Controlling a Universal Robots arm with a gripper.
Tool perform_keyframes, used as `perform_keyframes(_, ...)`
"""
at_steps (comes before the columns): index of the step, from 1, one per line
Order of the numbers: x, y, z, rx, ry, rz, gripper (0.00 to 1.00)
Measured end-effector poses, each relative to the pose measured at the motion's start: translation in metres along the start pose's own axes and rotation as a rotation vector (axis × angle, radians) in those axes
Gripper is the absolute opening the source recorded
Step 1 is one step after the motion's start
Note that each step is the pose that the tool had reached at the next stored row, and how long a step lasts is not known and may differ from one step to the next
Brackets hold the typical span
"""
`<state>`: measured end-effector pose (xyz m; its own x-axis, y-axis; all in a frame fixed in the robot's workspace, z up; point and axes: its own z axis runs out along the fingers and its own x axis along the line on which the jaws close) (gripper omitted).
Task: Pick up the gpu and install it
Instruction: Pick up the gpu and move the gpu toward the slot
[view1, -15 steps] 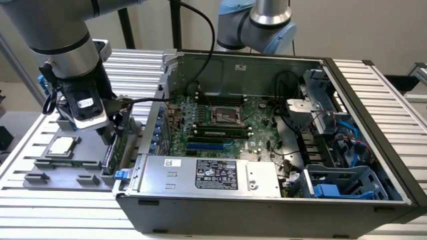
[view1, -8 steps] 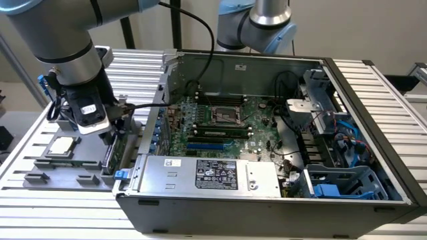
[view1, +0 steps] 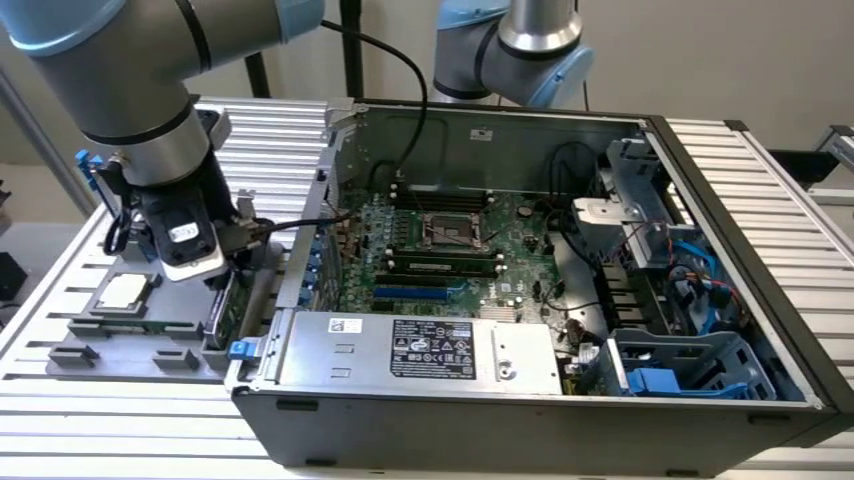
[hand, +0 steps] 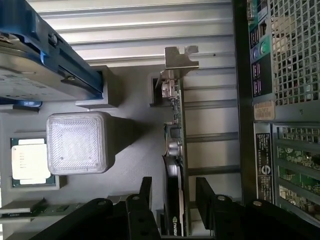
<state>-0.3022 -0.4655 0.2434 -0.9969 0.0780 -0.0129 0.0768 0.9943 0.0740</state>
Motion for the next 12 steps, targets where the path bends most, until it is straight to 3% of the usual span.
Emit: perform_keyframes(12, -0.0006, 0.0018, 0.0037, 0.0002, -0.0015, 0.020, 1.00)
